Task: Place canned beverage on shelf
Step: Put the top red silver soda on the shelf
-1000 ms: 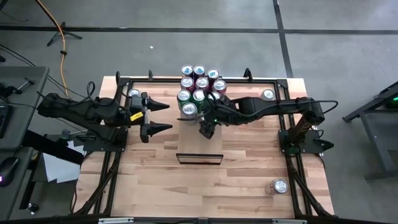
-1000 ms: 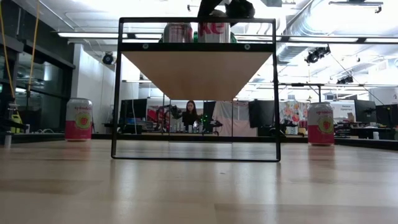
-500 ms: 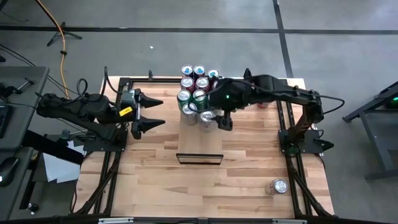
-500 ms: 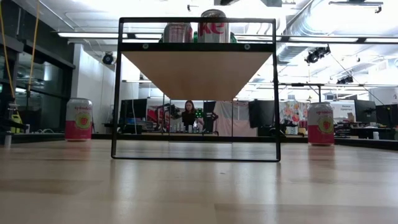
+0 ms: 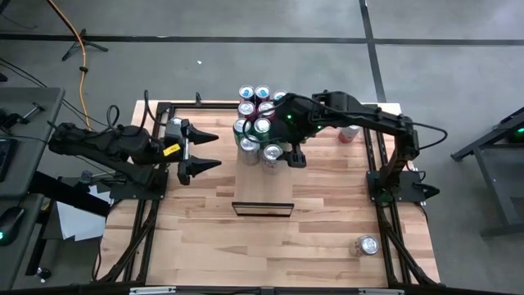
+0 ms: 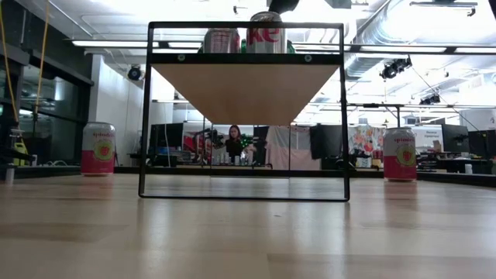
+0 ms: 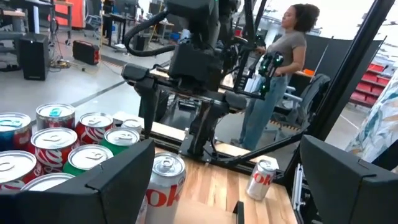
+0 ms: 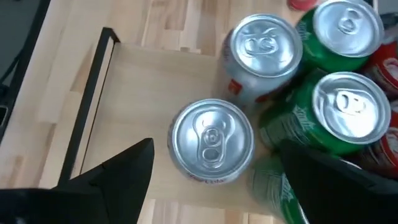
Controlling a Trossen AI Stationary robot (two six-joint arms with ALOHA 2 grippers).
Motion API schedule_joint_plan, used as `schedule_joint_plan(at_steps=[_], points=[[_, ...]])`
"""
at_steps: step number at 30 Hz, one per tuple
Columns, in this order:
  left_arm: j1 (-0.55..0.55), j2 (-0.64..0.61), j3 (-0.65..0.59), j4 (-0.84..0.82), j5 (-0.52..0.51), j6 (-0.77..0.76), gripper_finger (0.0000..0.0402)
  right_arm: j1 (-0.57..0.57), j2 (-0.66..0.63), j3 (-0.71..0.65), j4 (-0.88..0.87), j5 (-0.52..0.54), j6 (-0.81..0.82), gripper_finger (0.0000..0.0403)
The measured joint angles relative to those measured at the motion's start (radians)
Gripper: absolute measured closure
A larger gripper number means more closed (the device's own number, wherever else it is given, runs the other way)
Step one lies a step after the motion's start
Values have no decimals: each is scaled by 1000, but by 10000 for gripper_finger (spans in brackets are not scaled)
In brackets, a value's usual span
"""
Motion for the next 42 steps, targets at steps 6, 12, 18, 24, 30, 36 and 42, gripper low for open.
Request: schedule_joint_plan(at_steps=[6, 12, 18, 24, 30, 36, 42], points=[[0, 20, 0, 0, 0, 0, 69, 0, 5, 0, 9, -46, -74, 71], [0, 38, 0, 1, 0, 0, 69, 0, 12, 0, -15, -75, -135, 71], [0, 53, 0, 2, 0, -61, 69, 0, 41, 0, -6, -86, -182, 71], [0, 61, 0, -1, 0, -105, 69, -4, 71, 0, 15, -85, -206, 71], [0, 62, 0, 1, 5, -106, 69, -10, 83, 0, 39, -42, -216, 71], [0, 62, 0, 1, 57, -106, 69, -6, 84, 1, 38, -44, -215, 71], [0, 62, 0, 1, 68, -106, 69, 15, 83, 2, 29, -44, -214, 71]])
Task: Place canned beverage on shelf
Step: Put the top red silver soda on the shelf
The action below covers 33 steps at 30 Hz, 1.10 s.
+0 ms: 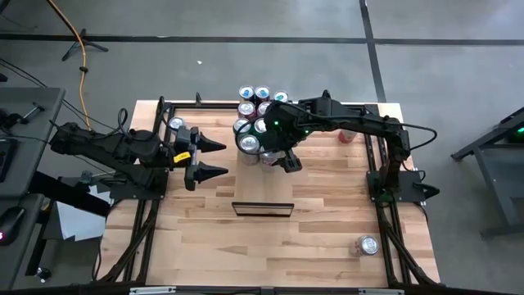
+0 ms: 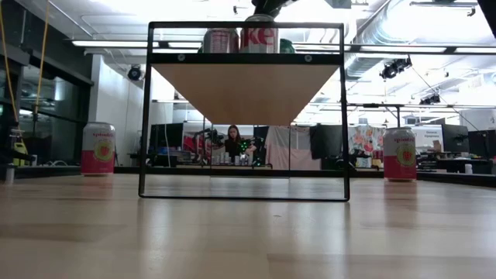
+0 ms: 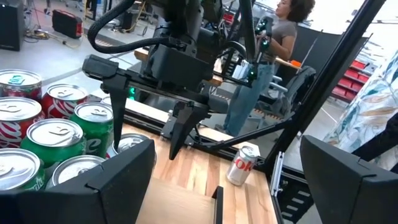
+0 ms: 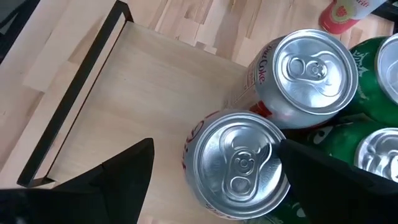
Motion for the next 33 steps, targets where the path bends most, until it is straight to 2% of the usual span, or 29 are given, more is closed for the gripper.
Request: schedule_joint_plan(at_steps=[13, 26, 33], points=[[0, 0, 0, 0, 0, 1, 69, -4, -10, 97, -19, 3, 19, 71], [1, 0, 0, 0, 0, 0, 69, -28, -9, -4, 5, -17, 19, 71], [0, 0, 0, 0, 0, 0, 69, -28, -8, -10, 7, -20, 19, 71]])
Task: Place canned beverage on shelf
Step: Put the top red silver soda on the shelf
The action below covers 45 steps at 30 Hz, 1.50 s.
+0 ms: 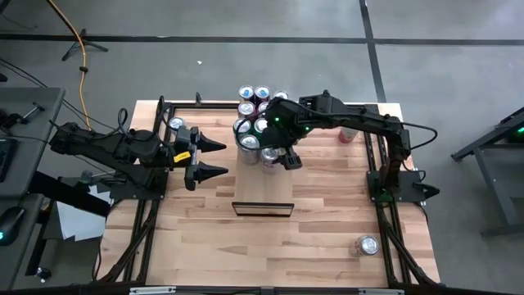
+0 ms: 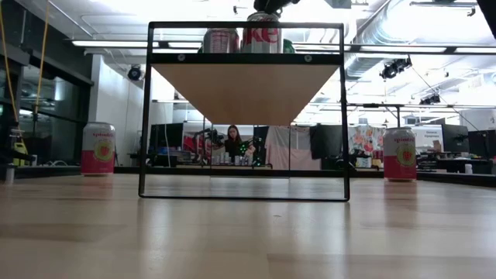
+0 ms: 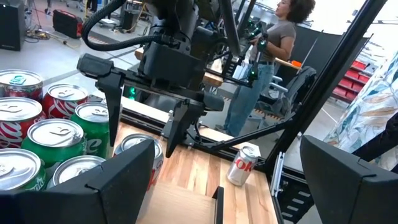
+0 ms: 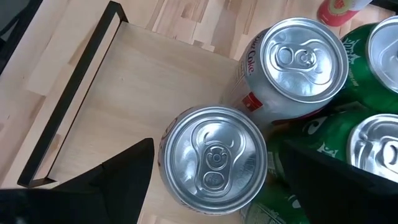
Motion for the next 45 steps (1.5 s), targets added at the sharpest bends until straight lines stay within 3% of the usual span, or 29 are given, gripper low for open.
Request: schedule_joint_plan(at_steps=[24, 32, 37, 45], points=[[0, 0, 0, 0, 32, 0, 69, 10, 35, 0, -16, -20, 87, 71], [1, 0, 0, 0, 31, 3, 69, 45, 32, 1, -25, 52, 165, 116], [4, -4, 0, -2, 27, 76, 69, 65, 28, 2, -28, 96, 296, 119], [4, -54, 0, 0, 26, 170, 69, 90, 28, 1, -23, 281, 725, 117]])
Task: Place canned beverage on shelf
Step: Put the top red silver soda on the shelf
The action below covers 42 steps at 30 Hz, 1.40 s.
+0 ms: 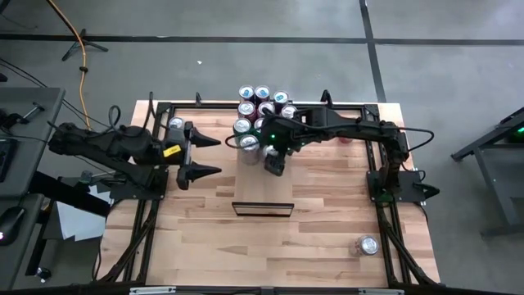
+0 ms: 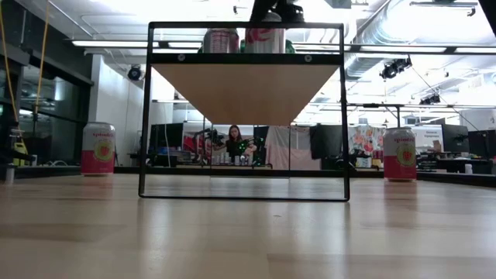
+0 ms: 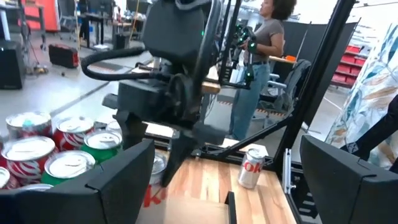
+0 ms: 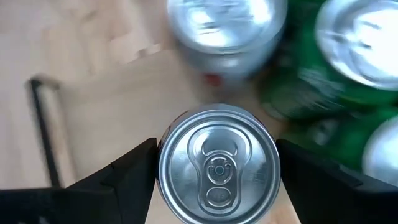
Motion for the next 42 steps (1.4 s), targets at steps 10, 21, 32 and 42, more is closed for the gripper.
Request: schedule_joint_plan(at_steps=[10, 21, 32, 42], points=[[0, -41, 0, 0, -2, 44, 69, 12, 0, -2, -19, 188, 323, 117], [0, -48, 0, -1, -2, 44, 69, 12, 0, -2, -5, 179, 376, 102], [0, -48, 0, -1, -2, 44, 69, 11, 0, -2, -4, 178, 375, 96], [0, -48, 0, 0, -2, 41, 69, 10, 0, -2, -5, 164, 388, 95]])
